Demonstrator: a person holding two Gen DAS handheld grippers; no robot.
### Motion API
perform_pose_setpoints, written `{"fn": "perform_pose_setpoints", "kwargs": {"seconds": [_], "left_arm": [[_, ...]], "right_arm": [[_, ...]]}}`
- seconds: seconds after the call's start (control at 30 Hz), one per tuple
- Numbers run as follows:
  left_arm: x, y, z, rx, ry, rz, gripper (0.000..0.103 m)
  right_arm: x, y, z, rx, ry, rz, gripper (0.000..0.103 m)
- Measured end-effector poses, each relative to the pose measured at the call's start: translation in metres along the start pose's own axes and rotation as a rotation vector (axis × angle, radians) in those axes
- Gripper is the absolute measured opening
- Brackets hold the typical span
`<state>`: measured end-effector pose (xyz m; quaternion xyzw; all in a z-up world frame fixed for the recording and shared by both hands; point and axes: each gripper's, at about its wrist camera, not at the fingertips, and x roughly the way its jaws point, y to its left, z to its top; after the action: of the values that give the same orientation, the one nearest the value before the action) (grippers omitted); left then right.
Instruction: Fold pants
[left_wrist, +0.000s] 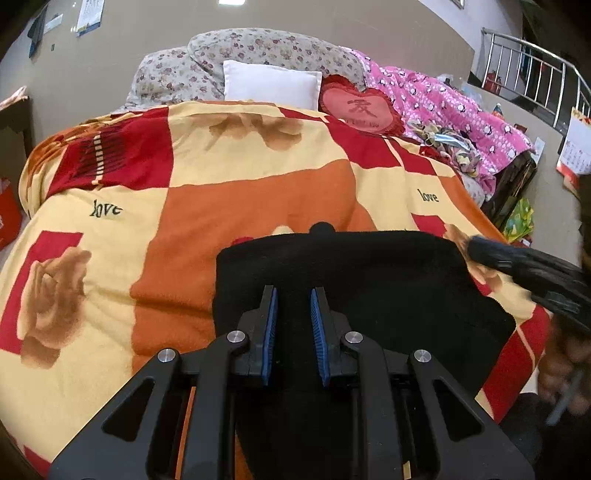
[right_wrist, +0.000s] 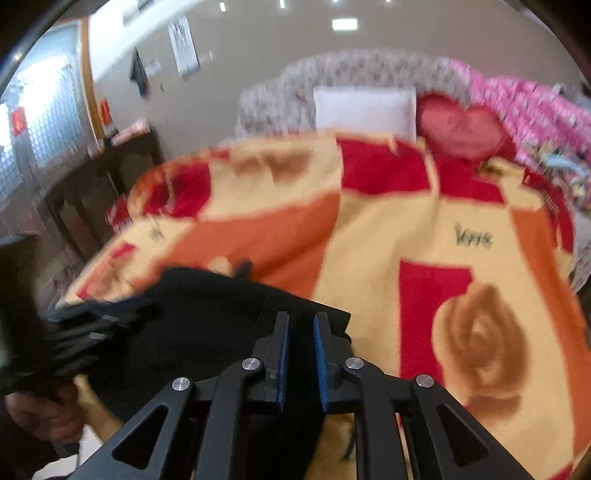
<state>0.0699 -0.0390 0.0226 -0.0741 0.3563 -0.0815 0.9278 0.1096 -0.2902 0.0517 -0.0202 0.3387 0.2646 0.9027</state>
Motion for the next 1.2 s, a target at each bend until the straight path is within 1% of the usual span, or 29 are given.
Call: {"fn": "perform_pose_setpoints", "kwargs": {"seconds": [0.03, 0.1, 0.13, 0.17, 0.2, 0.23, 0.27, 0.3, 0.4, 0.47, 0.5, 0.53, 0.57, 0.6, 0.63, 0.67, 0.7, 0.73, 0.77, 0.83, 0.9, 0.93, 0.97, 1.03, 1.07, 1.1, 1.13, 1.17, 1.2], "left_arm": [[0.0, -0.001, 0.0, 0.0, -0.002, 0.0, 0.018], [0.0, -0.002, -0.001, 0.006, -0.008, 0.012, 0.018], [0.0, -0.004, -0.001, 0.006, -0.01, 0.016, 0.018], [0.0, -0.004, -0.002, 0.004, -0.012, 0.017, 0.018], [0.0, -0.005, -0.002, 0.003, -0.012, 0.019, 0.018], [0.001, -0.005, -0.002, 0.004, -0.011, 0.022, 0.018], [0.001, -0.006, -0.002, 0.003, -0.009, 0.025, 0.018], [0.001, -0.006, -0.001, 0.004, -0.003, 0.029, 0.018], [0.001, -0.008, 0.003, 0.01, 0.02, 0.033, 0.018], [-0.007, -0.004, 0.008, -0.007, 0.049, 0.025, 0.018], [-0.014, 0.0, 0.01, -0.025, 0.047, 0.026, 0.019], [-0.026, 0.006, 0.01, -0.042, 0.018, 0.032, 0.019], [-0.034, 0.012, 0.01, -0.051, -0.008, 0.035, 0.033], [-0.043, 0.021, 0.008, -0.073, -0.044, 0.036, 0.06], [-0.045, 0.029, 0.005, -0.092, -0.06, 0.031, 0.071], [-0.043, 0.037, 0.002, -0.111, -0.059, 0.02, 0.072], [-0.038, 0.043, -0.001, -0.129, -0.03, 0.012, 0.072], [-0.032, 0.048, -0.003, -0.15, 0.006, -0.011, 0.072], [-0.028, 0.05, -0.004, -0.171, 0.027, -0.045, 0.072], [-0.02, 0.051, -0.007, -0.194, 0.048, -0.14, 0.072], [-0.007, 0.049, -0.009, -0.205, 0.084, -0.208, 0.072], [-0.002, 0.05, -0.01, -0.222, 0.101, -0.22, 0.072], [0.0, 0.052, -0.012, -0.244, 0.085, -0.242, 0.072], [-0.001, 0.055, -0.012, -0.276, 0.075, -0.262, 0.072], [-0.001, 0.056, -0.012, -0.295, 0.078, -0.272, 0.07], [-0.002, 0.057, -0.012, -0.308, 0.079, -0.272, 0.053], [-0.003, 0.055, -0.012, -0.307, 0.09, -0.274, 0.051], [-0.006, 0.052, -0.01, -0.291, 0.083, -0.257, 0.041], [-0.009, 0.046, -0.008, -0.26, 0.075, -0.235, 0.035]], "right_arm": [[-0.014, 0.007, -0.002, -0.007, -0.033, 0.014, 0.013], [-0.03, 0.025, -0.013, -0.051, -0.037, 0.035, 0.013], [-0.031, 0.034, -0.021, -0.089, -0.016, 0.03, 0.013], [-0.026, 0.041, -0.032, -0.129, 0.033, 0.011, 0.013], [-0.013, 0.045, -0.046, -0.167, 0.101, -0.034, 0.013], [-0.012, 0.046, -0.055, -0.187, 0.067, -0.045, 0.013], [-0.014, 0.044, -0.062, -0.175, 0.016, -0.039, 0.014], [-0.015, 0.038, -0.065, -0.133, -0.009, -0.019, 0.014], [-0.018, 0.03, -0.063, -0.081, -0.011, 0.022, 0.014], [-0.022, 0.022, -0.059, -0.034, -0.014, 0.07, 0.014], [-0.028, 0.013, -0.057, 0.022, -0.026, 0.094, 0.016], [-0.035, 0.0, -0.057, 0.099, -0.056, 0.095, 0.025], [-0.04, -0.009, -0.056, 0.163, -0.079, 0.087, 0.033], [-0.042, -0.021, -0.058, 0.233, -0.097, 0.083, 0.049], [-0.039, -0.034, -0.061, 0.313, -0.101, 0.101, 0.054], [-0.031, -0.045, -0.064, 0.382, -0.071, 0.143, 0.053], [-0.02, -0.052, -0.066, 0.437, -0.014, 0.184, 0.054], [-0.013, -0.055, -0.066, 0.46, 0.029, 0.207, 0.053], [-0.006, -0.056, -0.064, 0.473, 0.053, 0.236, 0.053], [0.002, -0.055, -0.06, 0.476, 0.067, 0.285, 0.054], [0.01, -0.05, -0.054, 0.451, 0.092, 0.313, 0.054], [0.013, -0.048, -0.052, 0.438, 0.094, 0.317, 0.054], [0.015, -0.048, -0.052, 0.432, 0.09, 0.321, 0.054], [0.017, -0.048, -0.051, 0.42, 0.081, 0.327, 0.054], [0.018, -0.048, -0.051, 0.414, 0.077, 0.327, 0.054], [0.017, -0.047, -0.052, 0.403, 0.072, 0.324, 0.054], [0.017, -0.045, -0.052, 0.388, 0.064, 0.314, 0.053], [0.016, -0.043, -0.053, 0.373, 0.058, 0.303, 0.051], [0.016, -0.041, -0.053, 0.36, 0.052, 0.292, 0.047]]}}
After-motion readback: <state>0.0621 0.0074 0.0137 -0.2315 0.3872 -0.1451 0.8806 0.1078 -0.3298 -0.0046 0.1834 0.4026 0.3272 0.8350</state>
